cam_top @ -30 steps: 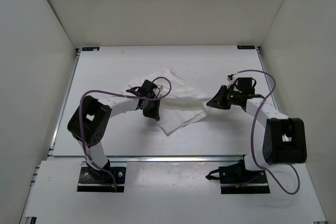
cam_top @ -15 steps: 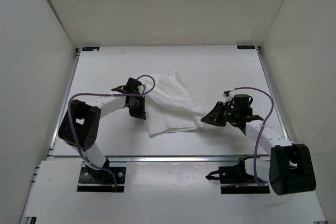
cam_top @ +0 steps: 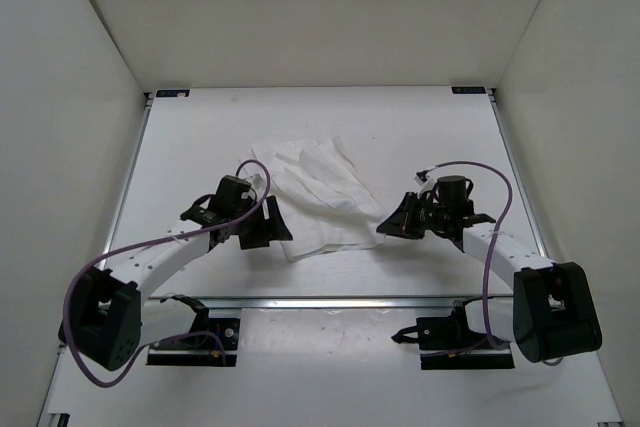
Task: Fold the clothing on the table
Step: Flatten the skirt out
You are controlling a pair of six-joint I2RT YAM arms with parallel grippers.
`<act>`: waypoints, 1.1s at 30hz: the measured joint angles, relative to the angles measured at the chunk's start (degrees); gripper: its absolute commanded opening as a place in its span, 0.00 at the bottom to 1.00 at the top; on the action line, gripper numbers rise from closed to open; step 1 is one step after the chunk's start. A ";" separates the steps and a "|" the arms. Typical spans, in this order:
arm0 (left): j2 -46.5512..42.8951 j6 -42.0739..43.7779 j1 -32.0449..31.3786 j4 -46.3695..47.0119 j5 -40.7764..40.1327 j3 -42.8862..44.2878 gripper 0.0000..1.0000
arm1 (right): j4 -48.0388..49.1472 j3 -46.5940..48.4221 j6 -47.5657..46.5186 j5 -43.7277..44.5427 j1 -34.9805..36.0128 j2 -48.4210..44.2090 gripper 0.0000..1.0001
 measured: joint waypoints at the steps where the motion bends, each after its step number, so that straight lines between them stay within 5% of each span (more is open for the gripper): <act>1: 1.11 -0.52 -0.09 0.50 0.39 -0.63 0.79 | -0.37 0.81 -0.48 -0.11 0.46 0.59 0.00; 15: 9.77 -5.68 -2.19 7.98 1.16 -4.15 0.62 | -2.34 4.20 -2.64 -0.20 3.80 4.09 0.00; 19: 11.87 -6.78 -3.06 9.57 -0.33 -3.56 0.46 | -3.17 4.79 -3.21 -0.15 3.80 4.37 0.00; 21: 13.16 -6.82 -3.30 9.90 -1.07 -2.93 0.22 | -3.15 5.14 -3.32 -0.17 3.80 4.59 0.00; 24: 14.56 -6.73 -3.30 10.21 -1.36 -2.82 0.00 | -3.13 5.29 -3.39 -0.17 3.80 5.03 0.00; 33: 12.50 -2.86 -0.31 4.72 -2.89 -0.94 0.00 | -2.23 5.22 -1.77 -0.09 2.08 4.59 0.00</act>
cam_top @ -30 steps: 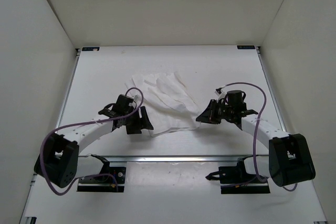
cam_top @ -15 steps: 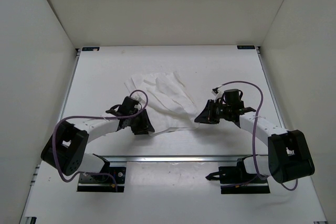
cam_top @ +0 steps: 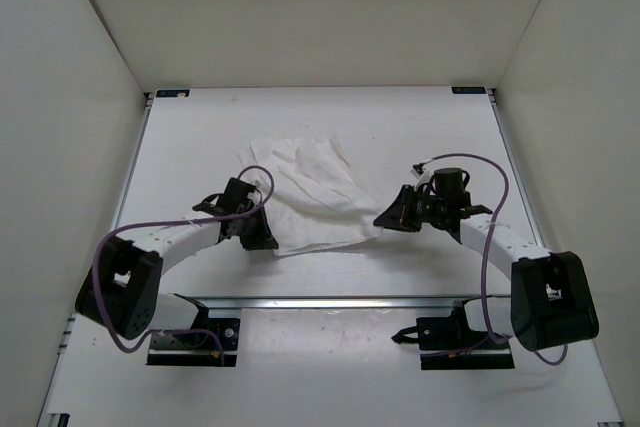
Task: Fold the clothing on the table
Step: Flatten the skirt out
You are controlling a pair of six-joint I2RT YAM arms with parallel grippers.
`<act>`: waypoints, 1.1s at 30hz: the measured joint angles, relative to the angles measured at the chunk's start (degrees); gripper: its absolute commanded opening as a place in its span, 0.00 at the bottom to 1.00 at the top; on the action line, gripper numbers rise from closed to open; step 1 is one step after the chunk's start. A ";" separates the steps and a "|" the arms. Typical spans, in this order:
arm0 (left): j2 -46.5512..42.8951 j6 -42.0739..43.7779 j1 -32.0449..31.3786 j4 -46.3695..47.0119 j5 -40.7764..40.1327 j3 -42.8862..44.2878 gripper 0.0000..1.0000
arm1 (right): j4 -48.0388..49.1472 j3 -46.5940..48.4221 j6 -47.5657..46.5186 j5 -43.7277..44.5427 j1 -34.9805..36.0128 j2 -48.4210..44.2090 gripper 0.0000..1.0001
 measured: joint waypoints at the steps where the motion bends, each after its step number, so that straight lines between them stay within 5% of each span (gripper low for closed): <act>1: -2.03 1.16 1.64 -1.88 0.20 0.13 0.00 | 1.29 -0.57 1.29 -0.37 -1.27 -0.85 0.00; 12: -6.08 11.74 7.87 -12.98 0.90 13.75 0.00 | 11.45 -6.80 9.57 -2.78 -4.92 -8.33 0.00; 18: 4.68 14.16 12.00 -16.76 3.89 23.34 0.00 | 13.05 -3.32 10.38 -5.55 -5.92 -0.70 0.00; 23: 25.77 17.57 14.84 -20.57 5.33 62.23 0.00 | 5.01 29.83 6.54 -7.61 -9.33 17.53 0.00; 27: 36.87 17.03 17.14 -17.35 5.86 92.87 0.00 | -7.26 68.81 -2.23 -3.37 -9.27 30.88 0.00; 30: 28.22 15.76 18.32 -8.83 6.45 87.60 0.00 | -12.35 88.46 -7.34 -0.79 -8.39 34.99 0.01; 32: 20.04 16.46 17.73 -5.40 6.10 80.37 0.00 | -11.52 85.37 -9.86 -0.74 -8.11 29.14 0.00; 33: 16.61 17.38 16.96 -3.76 5.73 76.98 0.00 | -8.87 76.59 -10.91 -0.74 -8.24 23.12 0.00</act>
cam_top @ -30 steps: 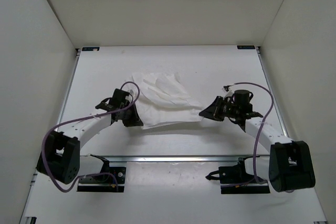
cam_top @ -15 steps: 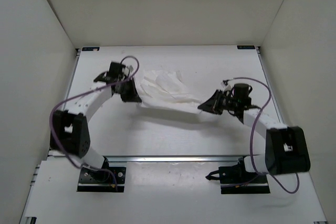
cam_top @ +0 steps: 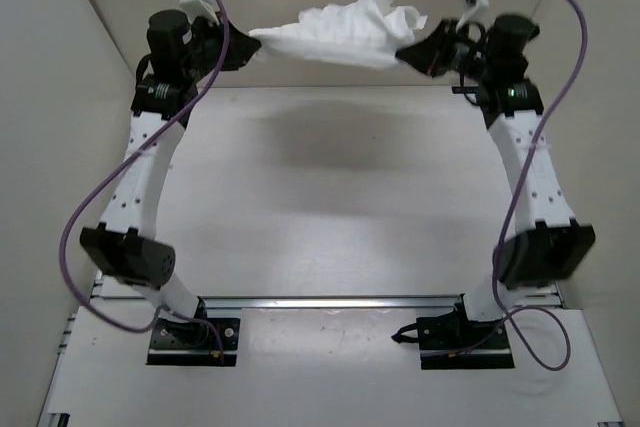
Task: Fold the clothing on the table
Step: Flatten the skirt out
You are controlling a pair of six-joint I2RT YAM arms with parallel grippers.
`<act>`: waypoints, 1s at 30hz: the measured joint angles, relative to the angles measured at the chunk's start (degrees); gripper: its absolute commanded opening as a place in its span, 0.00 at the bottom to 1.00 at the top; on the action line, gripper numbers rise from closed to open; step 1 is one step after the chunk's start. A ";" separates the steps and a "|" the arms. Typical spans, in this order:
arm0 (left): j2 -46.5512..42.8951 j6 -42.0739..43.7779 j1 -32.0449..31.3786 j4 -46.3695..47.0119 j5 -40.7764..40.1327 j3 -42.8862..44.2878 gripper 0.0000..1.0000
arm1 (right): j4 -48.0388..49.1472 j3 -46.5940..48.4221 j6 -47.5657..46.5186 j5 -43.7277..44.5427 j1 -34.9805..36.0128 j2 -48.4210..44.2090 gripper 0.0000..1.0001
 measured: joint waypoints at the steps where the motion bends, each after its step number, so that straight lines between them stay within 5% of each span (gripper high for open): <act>1: -2.84 0.74 -0.83 0.35 -0.04 -3.10 0.00 | 1.33 -7.67 -0.31 -0.15 -0.28 -4.83 0.00; 5: -12.57 3.04 -4.57 3.54 -0.17 -24.30 0.00 | 5.33 -39.74 -0.98 0.57 -0.92 -19.91 0.00; 9: -15.10 4.02 -8.92 0.98 -3.39 -49.37 0.00 | 6.16 -64.04 1.18 1.62 -1.53 -22.14 0.00; 14: -16.72 2.89 -13.07 -7.06 -2.78 -64.85 0.00 | 4.22 -82.88 6.60 0.63 0.28 -28.94 0.00; 23: -28.55 1.01 -12.44 -8.68 -2.12 -66.71 0.00 | 11.98 -88.43 13.33 -2.14 -1.79 -42.25 0.00; 27: -19.85 0.92 -9.92 -6.12 -0.94 -62.97 0.00 | 13.90 -85.15 13.62 -3.10 -2.19 -36.41 0.00; 30: -8.55 1.64 -7.37 -6.43 -0.76 -52.37 0.00 | 13.97 -74.34 13.07 -4.28 -2.62 -25.07 0.00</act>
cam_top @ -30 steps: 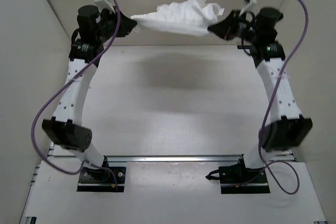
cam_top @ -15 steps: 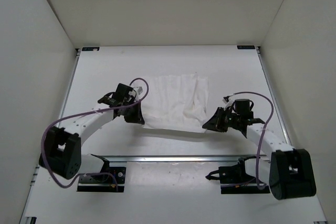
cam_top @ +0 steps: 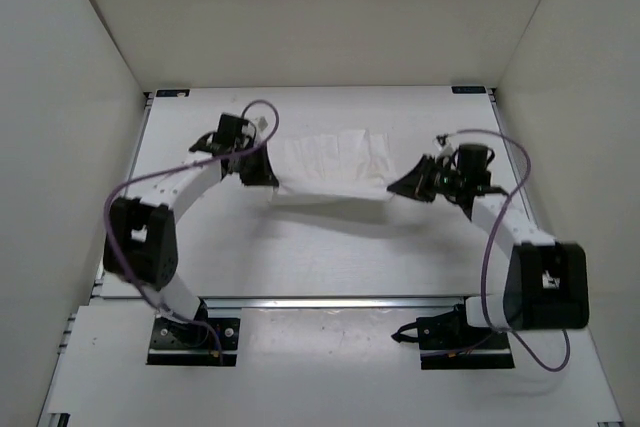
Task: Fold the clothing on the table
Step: Flatten the skirt out
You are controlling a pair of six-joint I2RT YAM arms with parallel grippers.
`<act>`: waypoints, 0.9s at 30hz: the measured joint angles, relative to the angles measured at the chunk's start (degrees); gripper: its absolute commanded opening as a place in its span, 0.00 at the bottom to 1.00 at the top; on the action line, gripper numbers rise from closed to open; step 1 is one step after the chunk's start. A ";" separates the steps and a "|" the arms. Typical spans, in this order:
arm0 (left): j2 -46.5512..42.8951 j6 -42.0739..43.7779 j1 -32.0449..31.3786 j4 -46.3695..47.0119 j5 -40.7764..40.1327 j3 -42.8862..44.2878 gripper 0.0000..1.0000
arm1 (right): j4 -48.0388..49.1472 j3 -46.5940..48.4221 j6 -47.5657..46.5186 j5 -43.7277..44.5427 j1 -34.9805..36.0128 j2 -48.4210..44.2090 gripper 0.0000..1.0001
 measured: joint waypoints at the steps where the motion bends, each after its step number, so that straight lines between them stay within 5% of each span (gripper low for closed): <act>1: 4.55 0.46 0.81 -0.35 0.07 5.88 0.00 | -0.61 5.49 -0.37 -0.48 -0.39 4.24 0.00; 8: 27.28 2.71 3.41 -5.05 -2.16 61.53 0.00 | -9.33 56.94 -6.99 1.38 -2.08 25.53 0.00; 11: 22.03 2.03 3.52 -1.53 -2.64 66.64 0.00 | -9.11 66.31 -9.64 2.60 -1.99 24.22 0.00; 14: 9.86 2.12 2.86 2.62 -2.43 57.72 0.00 | -6.10 58.01 -11.26 2.84 -1.55 14.47 0.00; 19: -6.60 2.27 0.79 6.21 0.33 32.63 0.00 | -0.94 29.64 -10.60 -0.31 -2.71 -1.79 0.01; 27: -16.24 -1.20 -7.13 -1.57 -4.83 -9.97 0.00 | -12.68 -6.56 -8.28 4.22 1.07 -16.55 0.00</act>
